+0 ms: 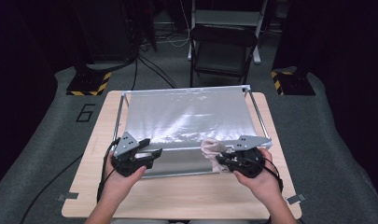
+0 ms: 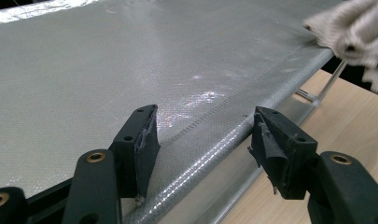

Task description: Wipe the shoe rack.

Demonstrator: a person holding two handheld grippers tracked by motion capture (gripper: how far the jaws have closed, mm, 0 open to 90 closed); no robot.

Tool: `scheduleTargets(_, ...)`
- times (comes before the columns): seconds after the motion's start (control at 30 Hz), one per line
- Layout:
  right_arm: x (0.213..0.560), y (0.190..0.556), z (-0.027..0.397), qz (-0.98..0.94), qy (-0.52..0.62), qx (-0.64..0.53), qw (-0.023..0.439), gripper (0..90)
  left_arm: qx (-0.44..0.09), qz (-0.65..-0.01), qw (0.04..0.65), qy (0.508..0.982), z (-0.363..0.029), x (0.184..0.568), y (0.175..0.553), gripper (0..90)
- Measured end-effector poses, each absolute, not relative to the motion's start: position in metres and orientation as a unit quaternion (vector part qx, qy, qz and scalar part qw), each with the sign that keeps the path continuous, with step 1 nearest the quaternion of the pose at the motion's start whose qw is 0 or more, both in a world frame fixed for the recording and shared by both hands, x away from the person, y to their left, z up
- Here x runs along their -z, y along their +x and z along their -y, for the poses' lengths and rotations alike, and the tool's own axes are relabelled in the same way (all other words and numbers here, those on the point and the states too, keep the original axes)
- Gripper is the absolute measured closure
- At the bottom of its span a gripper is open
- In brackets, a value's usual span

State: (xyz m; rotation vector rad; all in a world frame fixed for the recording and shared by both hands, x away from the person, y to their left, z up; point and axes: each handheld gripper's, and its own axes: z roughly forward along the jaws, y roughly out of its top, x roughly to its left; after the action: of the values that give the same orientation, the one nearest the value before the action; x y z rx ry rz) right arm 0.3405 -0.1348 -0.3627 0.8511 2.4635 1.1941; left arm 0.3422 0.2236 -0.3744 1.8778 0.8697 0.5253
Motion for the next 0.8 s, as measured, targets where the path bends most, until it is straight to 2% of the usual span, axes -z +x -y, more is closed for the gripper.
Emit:
scheduleTargets(0.2,0.399,0.338,0.149,-0.847,0.329,-0.396,0.129,80.7,-0.218,-0.356,0.485,0.768,-0.224,0.375,0.342,41.0)
scheduleTargets(0.33,0.438,0.337,0.157,-0.853,0.353,-0.366,0.117,80.8,-0.221,-0.356,0.486,0.767,-0.223,0.376,0.341,40.9)
scheduleTargets(0.53,0.475,0.335,0.154,-0.866,0.356,-0.328,0.126,80.4,-0.22,-0.354,0.485,0.768,-0.224,0.376,0.341,40.9)
scheduleTargets(0.57,0.487,0.335,0.153,-0.87,0.353,-0.325,0.113,80.2,-0.219,-0.354,0.485,0.769,-0.224,0.376,0.341,40.9)
scheduleTargets(0.7,0.5,0.335,0.156,-0.873,0.352,-0.316,0.115,79.0,-0.219,-0.354,0.486,0.769,-0.224,0.376,0.341,40.9)
scheduleTargets(0.73,0.501,0.333,0.156,-0.865,0.37,-0.327,0.091,78.9,-0.22,-0.354,0.487,0.768,-0.224,0.377,0.34,41.0)
scheduleTargets(0.8,0.502,0.334,0.16,-0.862,0.368,-0.335,0.094,78.1,-0.223,-0.354,0.488,0.767,-0.224,0.377,0.341,40.9)
